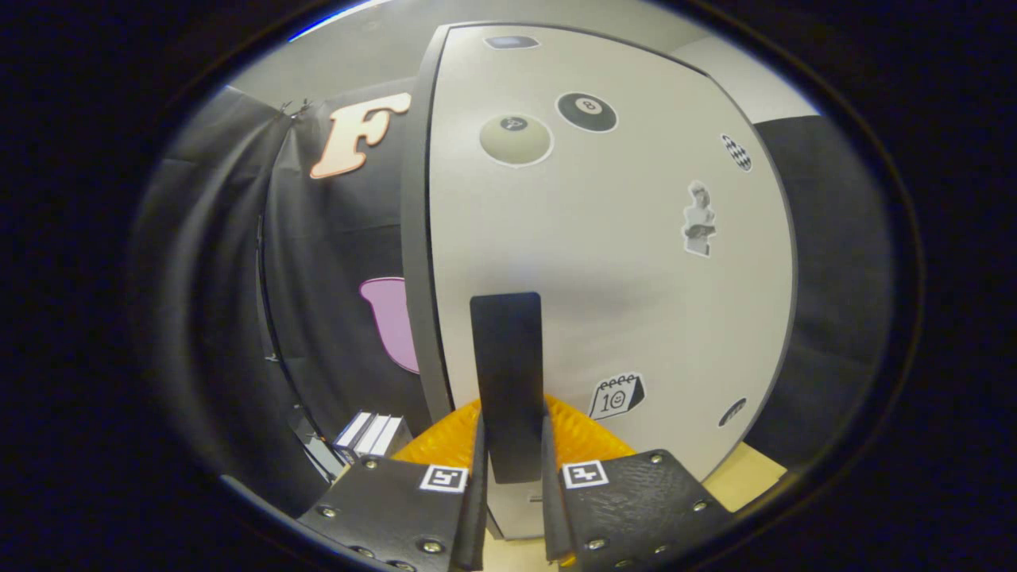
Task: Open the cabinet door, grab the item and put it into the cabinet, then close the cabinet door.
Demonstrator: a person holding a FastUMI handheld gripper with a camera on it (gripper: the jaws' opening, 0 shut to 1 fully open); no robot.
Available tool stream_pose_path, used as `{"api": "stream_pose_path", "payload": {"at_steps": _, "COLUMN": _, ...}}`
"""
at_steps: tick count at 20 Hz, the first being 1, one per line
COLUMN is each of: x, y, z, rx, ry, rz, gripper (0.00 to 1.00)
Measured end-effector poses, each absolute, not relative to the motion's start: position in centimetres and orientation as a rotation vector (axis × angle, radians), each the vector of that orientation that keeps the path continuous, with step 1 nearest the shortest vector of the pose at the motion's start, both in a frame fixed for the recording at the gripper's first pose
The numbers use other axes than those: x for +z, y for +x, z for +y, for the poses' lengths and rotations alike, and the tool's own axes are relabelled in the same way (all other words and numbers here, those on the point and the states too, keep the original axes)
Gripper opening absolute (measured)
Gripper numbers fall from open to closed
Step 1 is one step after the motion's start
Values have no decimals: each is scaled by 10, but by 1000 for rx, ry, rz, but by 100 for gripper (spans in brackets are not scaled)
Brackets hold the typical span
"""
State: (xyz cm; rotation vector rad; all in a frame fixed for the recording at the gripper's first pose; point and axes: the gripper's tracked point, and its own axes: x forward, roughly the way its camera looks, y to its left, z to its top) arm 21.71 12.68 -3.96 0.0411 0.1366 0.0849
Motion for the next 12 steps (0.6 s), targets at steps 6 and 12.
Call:
{"api": "stream_pose_path", "payload": {"at_steps": 6, "x": -36, "y": 196, "z": 120, "rx": 87, "ry": 79, "rz": 117, "gripper": 19}}
{"api": "stream_pose_path", "payload": {"at_steps": 12, "x": -24, "y": 156, "z": 102, "rx": 71, "ry": 110, "rz": 107, "gripper": 19}}
